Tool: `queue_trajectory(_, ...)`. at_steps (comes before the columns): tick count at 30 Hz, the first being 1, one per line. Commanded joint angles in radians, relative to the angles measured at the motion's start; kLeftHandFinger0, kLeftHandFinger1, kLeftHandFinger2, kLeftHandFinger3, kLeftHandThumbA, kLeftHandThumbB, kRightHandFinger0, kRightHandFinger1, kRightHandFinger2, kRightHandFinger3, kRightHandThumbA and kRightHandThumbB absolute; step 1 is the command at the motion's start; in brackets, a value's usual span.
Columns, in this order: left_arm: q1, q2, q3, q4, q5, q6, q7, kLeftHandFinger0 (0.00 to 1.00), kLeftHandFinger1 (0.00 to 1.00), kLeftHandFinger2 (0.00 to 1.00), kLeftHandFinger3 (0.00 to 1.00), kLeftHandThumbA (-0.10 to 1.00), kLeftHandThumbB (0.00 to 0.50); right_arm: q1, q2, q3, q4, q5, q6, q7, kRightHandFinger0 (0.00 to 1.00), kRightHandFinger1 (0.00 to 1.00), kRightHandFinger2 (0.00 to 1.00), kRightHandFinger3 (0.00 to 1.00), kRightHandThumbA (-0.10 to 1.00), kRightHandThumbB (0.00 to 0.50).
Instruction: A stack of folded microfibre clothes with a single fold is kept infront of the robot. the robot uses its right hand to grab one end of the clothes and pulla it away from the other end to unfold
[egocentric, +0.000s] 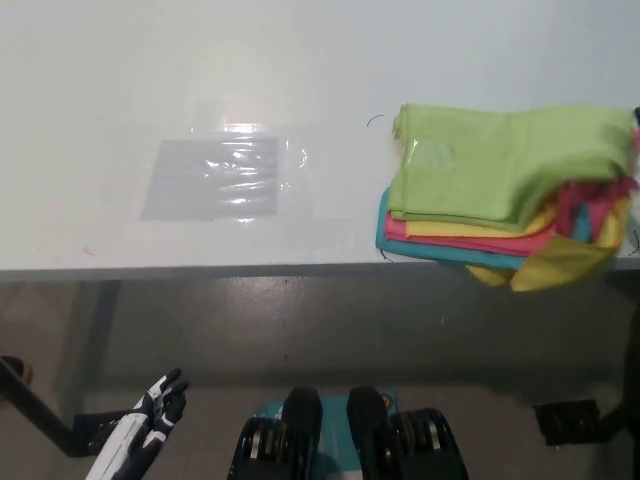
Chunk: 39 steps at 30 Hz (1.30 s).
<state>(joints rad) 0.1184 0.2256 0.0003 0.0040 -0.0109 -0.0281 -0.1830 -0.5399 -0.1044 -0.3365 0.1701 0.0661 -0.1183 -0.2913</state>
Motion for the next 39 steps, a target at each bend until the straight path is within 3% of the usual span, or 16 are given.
queue_trajectory(1, 0.007, 0.013, 0.005, -0.018, -0.007, -0.031, -0.006, 1.00, 1.00, 1.00, 1.00, 0.85, 0.217, 0.004, -0.010, 0.063, -0.419, -0.111, 0.081, 0.018, 1.00, 1.00, 1.00, 1.00, 1.00, 0.222)
queue_trajectory(3, -0.011, 0.013, 0.007, -0.015, -0.010, -0.025, -0.005, 1.00, 1.00, 1.00, 1.00, 0.85, 0.213, 0.004, 0.002, 0.097, -0.593, -0.108, 0.103, 0.048, 1.00, 1.00, 1.00, 1.00, 1.00, 0.214)
queue_trajectory(5, -0.013, 0.011, 0.004, -0.013, -0.010, -0.021, -0.007, 1.00, 1.00, 1.00, 1.00, 0.86, 0.221, 0.024, 0.004, 0.125, -0.695, -0.099, 0.094, 0.079, 1.00, 1.00, 1.00, 1.00, 0.93, 0.168)
queue_trajectory(10, -0.002, 0.009, 0.006, -0.009, -0.006, -0.033, -0.002, 1.00, 1.00, 1.00, 1.00, 0.84, 0.206, 0.096, 0.046, 0.213, -0.902, -0.189, 0.118, 0.135, 1.00, 1.00, 1.00, 1.00, 0.95, 0.206)
queue_trajectory(15, -0.005, 0.016, 0.008, -0.013, -0.011, -0.021, -0.008, 1.00, 1.00, 1.00, 1.00, 0.86, 0.220, 0.197, 0.067, 0.279, -0.992, -0.235, 0.062, 0.177, 1.00, 1.00, 1.00, 1.00, 0.96, 0.154)
queue_trajectory(16, -0.004, 0.018, 0.008, -0.013, -0.008, -0.023, -0.008, 1.00, 1.00, 1.00, 1.00, 0.86, 0.221, 0.218, 0.074, 0.295, -1.006, -0.244, 0.059, 0.184, 1.00, 1.00, 1.00, 1.00, 0.96, 0.153)
queue_trajectory(17, -0.004, 0.018, 0.008, -0.013, -0.008, -0.023, -0.008, 1.00, 1.00, 1.00, 1.00, 0.86, 0.219, 0.219, 0.073, 0.298, -1.008, -0.245, 0.062, 0.182, 1.00, 1.00, 1.00, 1.00, 0.90, 0.192)
queue_trajectory(19, 0.000, 0.017, 0.005, -0.015, -0.012, -0.018, -0.013, 1.00, 1.00, 1.00, 1.00, 0.86, 0.213, 0.345, 0.084, 0.387, -1.016, -0.218, 0.076, 0.222, 1.00, 1.00, 1.00, 1.00, 0.95, 0.173)
queue_trajectory(21, -0.004, 0.014, 0.004, -0.011, -0.013, -0.026, -0.012, 1.00, 1.00, 1.00, 1.00, 0.86, 0.211, 0.429, 0.102, 0.459, -0.998, -0.207, 0.074, 0.226, 1.00, 1.00, 1.00, 1.00, 0.96, 0.203)
queue_trajectory(24, -0.006, 0.012, 0.006, -0.012, -0.025, -0.030, -0.017, 1.00, 1.00, 1.00, 1.00, 0.88, 0.222, 0.554, 0.094, 0.535, -0.872, -0.279, -0.091, 0.210, 1.00, 1.00, 1.00, 1.00, 0.96, 0.133)
queue_trajectory(26, -0.021, 0.005, 0.007, -0.006, -0.028, -0.033, -0.013, 1.00, 1.00, 1.00, 1.00, 0.89, 0.220, 0.620, 0.080, 0.573, -0.765, -0.292, -0.169, 0.196, 1.00, 1.00, 1.00, 1.00, 0.95, 0.156)
queue_trajectory(30, -0.031, -0.013, 0.014, 0.004, -0.039, -0.051, -0.005, 1.00, 1.00, 1.00, 1.00, 0.92, 0.184, 0.680, 0.057, 0.596, -0.600, -0.353, -0.183, 0.181, 1.00, 1.00, 1.00, 1.00, 1.00, 0.186)
queue_trajectory(36, -0.042, -0.037, 0.018, 0.013, -0.059, -0.065, -0.008, 1.00, 1.00, 1.00, 1.00, 1.00, 0.196, 0.636, 0.026, 0.566, -0.325, -0.351, -0.161, 0.164, 1.00, 1.00, 1.00, 1.00, 1.00, 0.214)
queue_trajectory(39, -0.046, -0.050, 0.014, 0.030, -0.048, -0.087, 0.002, 1.00, 1.00, 1.00, 1.00, 1.00, 0.221, 0.587, 0.015, 0.544, -0.195, -0.260, -0.157, 0.199, 1.00, 1.00, 1.00, 1.00, 1.00, 0.175)
